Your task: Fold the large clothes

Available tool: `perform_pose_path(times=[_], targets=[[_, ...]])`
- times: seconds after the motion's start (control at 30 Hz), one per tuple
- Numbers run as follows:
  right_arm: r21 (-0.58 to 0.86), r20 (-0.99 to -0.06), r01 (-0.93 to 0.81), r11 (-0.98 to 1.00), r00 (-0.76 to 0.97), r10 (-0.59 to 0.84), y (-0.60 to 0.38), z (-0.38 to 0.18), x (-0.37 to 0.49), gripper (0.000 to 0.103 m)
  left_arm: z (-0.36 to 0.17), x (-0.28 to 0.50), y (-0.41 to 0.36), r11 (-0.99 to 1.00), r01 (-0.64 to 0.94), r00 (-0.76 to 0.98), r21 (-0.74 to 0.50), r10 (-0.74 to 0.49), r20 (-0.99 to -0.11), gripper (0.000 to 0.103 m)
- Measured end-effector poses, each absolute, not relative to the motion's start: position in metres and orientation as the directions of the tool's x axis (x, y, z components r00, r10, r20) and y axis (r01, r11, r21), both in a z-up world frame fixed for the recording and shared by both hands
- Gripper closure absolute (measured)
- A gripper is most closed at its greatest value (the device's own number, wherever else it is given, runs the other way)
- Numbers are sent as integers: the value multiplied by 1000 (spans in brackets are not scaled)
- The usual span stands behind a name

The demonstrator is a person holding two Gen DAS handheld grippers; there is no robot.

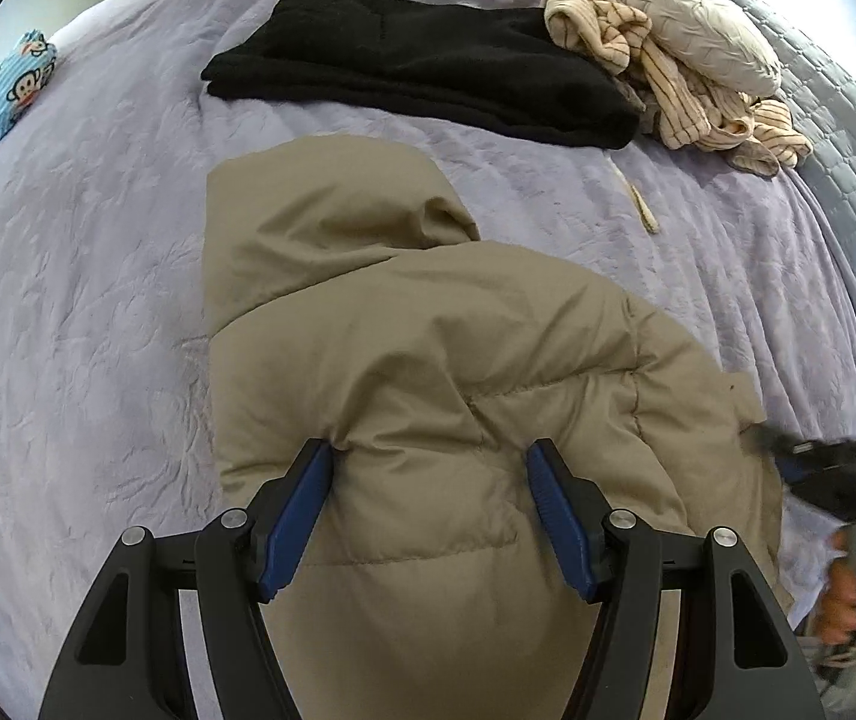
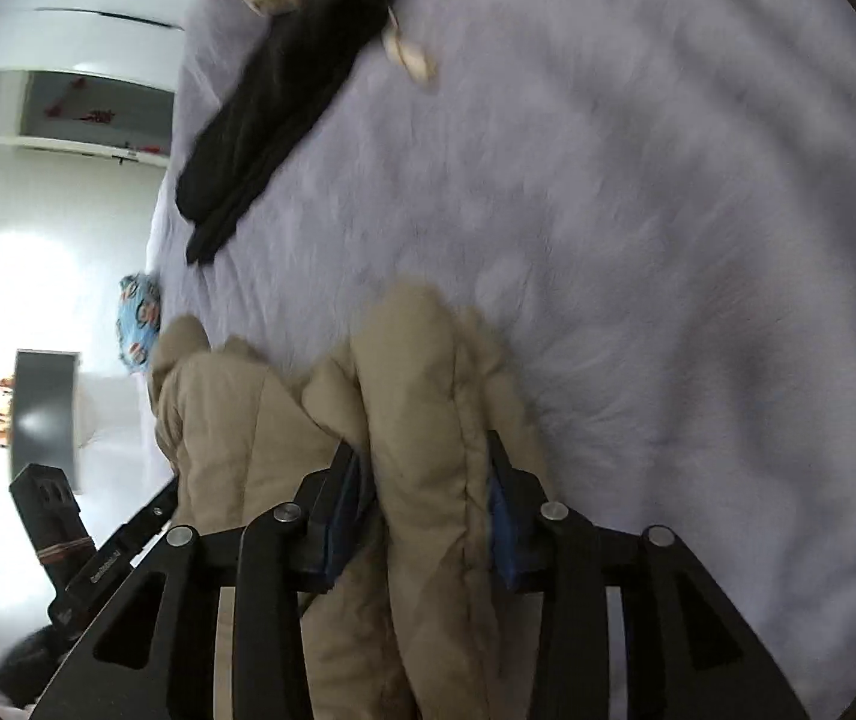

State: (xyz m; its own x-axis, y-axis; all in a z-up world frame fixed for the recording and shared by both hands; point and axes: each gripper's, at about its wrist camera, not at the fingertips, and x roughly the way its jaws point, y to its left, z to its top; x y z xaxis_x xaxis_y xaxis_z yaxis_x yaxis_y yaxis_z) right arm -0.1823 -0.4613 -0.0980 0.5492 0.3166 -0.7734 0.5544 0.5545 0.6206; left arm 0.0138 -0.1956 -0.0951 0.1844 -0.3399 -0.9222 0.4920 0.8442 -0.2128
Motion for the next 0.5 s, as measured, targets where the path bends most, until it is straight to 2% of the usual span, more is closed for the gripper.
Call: perform_pose_path(times=[0.07, 0.17, 0.23, 0.33, 0.37, 0.4, 0.5], targets=[[631, -754, 525, 572, 589, 292, -464, -74, -193, 61, -98, 15, -191, 848, 483, 179, -218, -340, -923, 36], [705, -685, 457, 542, 635, 356, -467, -54, -192, 61, -99, 15, -191, 853, 477, 186, -213, -335, -924, 36], [690, -709, 470, 550, 589, 387, -462, -60, -178, 61, -99, 12, -194, 857, 475, 201, -197, -323, -925, 36], [656, -751, 519, 547, 516, 412, -454, -86, -160, 64, -99, 10, -195, 862, 470, 211, -191, -319, -924, 30], [659, -752, 546, 518, 505, 424, -454, -100, -155, 87, -100, 10, -195, 864, 466, 215, -189, -318, -923, 30], [666, -746, 567, 485, 508, 430, -452, -110, -147, 96, -100, 9, -194, 866, 465, 223, -185, -317, -922, 30], [615, -788, 606, 504, 481, 384, -449, -128, -145, 100, -103, 7, -197, 864, 475, 241, -166, -309, -920, 27]])
